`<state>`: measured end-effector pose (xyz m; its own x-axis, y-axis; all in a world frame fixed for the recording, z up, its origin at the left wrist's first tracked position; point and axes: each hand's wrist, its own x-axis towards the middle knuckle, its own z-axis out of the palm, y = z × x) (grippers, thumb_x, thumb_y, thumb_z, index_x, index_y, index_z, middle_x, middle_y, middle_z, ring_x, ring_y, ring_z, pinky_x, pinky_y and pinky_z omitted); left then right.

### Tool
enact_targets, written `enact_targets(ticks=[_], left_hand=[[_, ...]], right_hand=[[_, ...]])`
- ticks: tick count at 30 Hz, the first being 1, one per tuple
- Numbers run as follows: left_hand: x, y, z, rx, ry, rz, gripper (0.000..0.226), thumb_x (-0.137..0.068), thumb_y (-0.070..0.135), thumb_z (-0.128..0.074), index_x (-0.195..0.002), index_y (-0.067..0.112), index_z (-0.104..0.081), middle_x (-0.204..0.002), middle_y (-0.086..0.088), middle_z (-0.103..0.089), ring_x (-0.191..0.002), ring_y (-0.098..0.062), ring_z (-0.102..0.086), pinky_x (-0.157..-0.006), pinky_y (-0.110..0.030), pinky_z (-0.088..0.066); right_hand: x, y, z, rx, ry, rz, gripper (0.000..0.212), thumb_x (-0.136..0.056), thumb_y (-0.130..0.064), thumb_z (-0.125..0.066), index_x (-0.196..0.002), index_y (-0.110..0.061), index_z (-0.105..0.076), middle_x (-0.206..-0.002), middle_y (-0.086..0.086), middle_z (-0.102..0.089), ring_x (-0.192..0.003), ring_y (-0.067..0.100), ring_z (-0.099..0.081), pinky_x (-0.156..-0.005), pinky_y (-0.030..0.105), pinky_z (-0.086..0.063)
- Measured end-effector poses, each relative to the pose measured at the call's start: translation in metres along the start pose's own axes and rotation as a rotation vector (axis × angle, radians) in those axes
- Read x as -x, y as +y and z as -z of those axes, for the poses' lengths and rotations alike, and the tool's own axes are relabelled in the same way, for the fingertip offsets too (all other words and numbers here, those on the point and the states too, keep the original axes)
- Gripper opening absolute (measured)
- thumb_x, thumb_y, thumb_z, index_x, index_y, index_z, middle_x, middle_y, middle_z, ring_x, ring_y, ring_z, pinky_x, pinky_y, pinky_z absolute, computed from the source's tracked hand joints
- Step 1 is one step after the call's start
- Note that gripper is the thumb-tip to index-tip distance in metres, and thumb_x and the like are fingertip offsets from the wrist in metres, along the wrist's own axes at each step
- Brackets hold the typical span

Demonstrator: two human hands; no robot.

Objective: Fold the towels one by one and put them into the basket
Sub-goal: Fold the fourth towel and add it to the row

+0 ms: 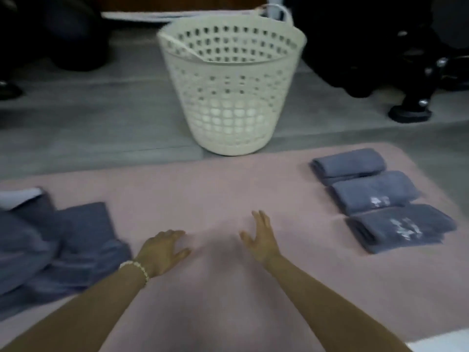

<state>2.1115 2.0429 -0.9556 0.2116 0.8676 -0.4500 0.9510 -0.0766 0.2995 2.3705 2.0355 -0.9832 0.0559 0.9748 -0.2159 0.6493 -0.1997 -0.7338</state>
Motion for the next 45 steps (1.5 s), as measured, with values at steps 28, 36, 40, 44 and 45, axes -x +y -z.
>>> enact_targets(ticks=[28, 36, 40, 44, 45], left_hand=[[0.111, -0.347, 0.016, -0.269, 0.577, 0.263, 0.051, -0.023, 0.032, -0.095, -0.067, 0.022, -0.073, -0.069, 0.001, -0.060, -0.065, -0.022, -0.061, -0.059, -0.030, -0.052], [0.110, -0.335, 0.040, 0.453, 0.639, 0.209, 0.016, -0.088, 0.024, -0.064, -0.079, 0.016, -0.054, -0.077, 0.004, -0.061, -0.078, -0.014, -0.056, -0.079, -0.033, -0.046], [0.105, -0.273, 0.121, 0.713, 0.673, -0.015, 0.020, -0.094, 0.020, -0.056, -0.076, 0.020, -0.046, -0.065, 0.004, -0.050, -0.062, -0.005, -0.042, -0.065, -0.024, -0.038], [0.113, -0.175, 0.194, 0.912, 0.607, -0.244, 0.016, -0.097, 0.017, -0.051, -0.082, 0.012, -0.045, -0.058, -0.007, -0.046, -0.052, -0.009, -0.039, -0.050, -0.018, -0.031], [0.121, -0.153, 0.209, 0.955, 0.598, -0.283, 0.018, -0.097, 0.018, -0.050, -0.081, 0.014, -0.044, -0.055, -0.007, -0.042, -0.046, -0.007, -0.035, -0.045, -0.018, -0.028]], right_hand=[[0.020, -0.212, -0.326, 0.303, -0.629, 0.193, 0.069, -0.090, -0.057, -0.047, -0.148, -0.027, -0.024, -0.155, -0.008, -0.019, -0.145, 0.018, 0.001, -0.117, 0.036, -0.012], [0.020, -0.230, -0.306, -0.073, -0.680, 0.011, 0.080, -0.079, -0.064, -0.058, -0.142, -0.020, -0.036, -0.147, 0.001, -0.037, -0.134, 0.016, -0.035, -0.108, 0.024, -0.031], [0.018, -0.270, -0.256, -0.387, -0.623, -0.098, 0.077, -0.080, -0.066, -0.052, -0.143, -0.027, -0.032, -0.142, -0.003, -0.043, -0.122, 0.018, -0.050, -0.102, 0.032, -0.041], [0.024, -0.323, -0.161, -0.582, -0.523, 0.068, 0.065, -0.083, -0.068, -0.039, -0.142, -0.044, -0.024, -0.144, -0.010, -0.036, -0.127, 0.015, -0.043, -0.104, 0.035, -0.037], [0.027, -0.334, -0.135, -0.572, -0.505, 0.130, 0.070, -0.076, -0.076, -0.040, -0.138, -0.048, -0.027, -0.143, -0.011, -0.037, -0.126, 0.011, -0.043, -0.104, 0.034, -0.035]])
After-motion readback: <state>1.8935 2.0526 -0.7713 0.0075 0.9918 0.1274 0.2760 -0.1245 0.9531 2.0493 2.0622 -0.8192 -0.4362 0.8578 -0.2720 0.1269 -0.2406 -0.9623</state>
